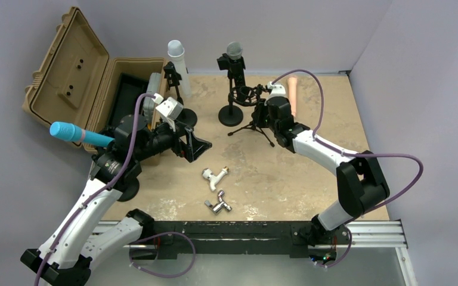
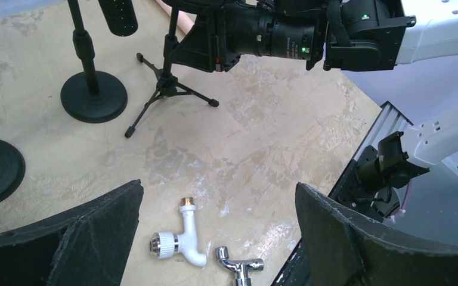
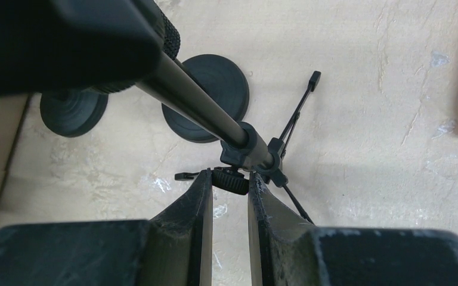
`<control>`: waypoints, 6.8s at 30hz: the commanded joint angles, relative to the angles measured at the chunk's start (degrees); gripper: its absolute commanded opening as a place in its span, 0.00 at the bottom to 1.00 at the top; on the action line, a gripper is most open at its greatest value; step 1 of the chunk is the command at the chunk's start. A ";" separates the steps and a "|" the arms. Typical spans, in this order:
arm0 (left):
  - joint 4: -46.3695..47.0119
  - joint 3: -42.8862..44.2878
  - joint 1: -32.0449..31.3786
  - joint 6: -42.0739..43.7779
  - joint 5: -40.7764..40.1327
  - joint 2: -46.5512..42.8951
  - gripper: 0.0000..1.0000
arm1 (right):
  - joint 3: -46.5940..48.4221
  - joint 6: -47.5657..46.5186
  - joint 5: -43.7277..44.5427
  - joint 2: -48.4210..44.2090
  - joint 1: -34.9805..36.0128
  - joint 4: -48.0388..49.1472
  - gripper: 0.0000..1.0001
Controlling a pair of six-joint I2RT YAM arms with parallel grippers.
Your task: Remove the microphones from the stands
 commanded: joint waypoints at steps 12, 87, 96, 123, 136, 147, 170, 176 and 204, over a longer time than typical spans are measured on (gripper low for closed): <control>0.38 2.12 -0.22 1.95 -0.10 0.25 0.95 | -0.14 -6.43 -9.04 -3.74 -0.75 -10.28 0.12; 0.39 2.34 -0.79 1.86 0.62 -0.81 0.95 | -16.40 57.68 -38.36 15.41 -16.25 57.24 0.00; 0.41 2.49 -0.87 1.52 1.12 -0.81 0.95 | -11.27 22.36 -27.18 7.80 -16.05 21.71 0.00; 0.13 2.50 -0.83 1.43 0.31 1.19 0.95 | -1.68 11.09 12.28 -8.49 7.09 -6.59 0.00; -0.26 2.67 -0.88 1.69 0.09 1.20 0.95 | 0.07 11.46 -1.46 -9.85 5.70 -9.14 0.00; -0.49 2.75 -0.91 1.78 0.00 0.73 0.95 | -1.63 8.99 -1.26 -10.68 5.00 -8.17 0.39; -1.35 3.18 -1.32 2.27 -0.46 1.65 0.95 | -17.12 16.59 -34.74 -11.53 -8.24 14.51 0.64; -0.91 3.19 -1.29 1.72 0.75 1.74 0.95 | -18.28 11.89 -26.94 -16.43 -8.25 10.87 0.64; -1.19 3.09 -1.65 2.05 -0.04 2.96 0.95 | -15.55 2.08 -14.56 3.55 -5.44 9.30 0.41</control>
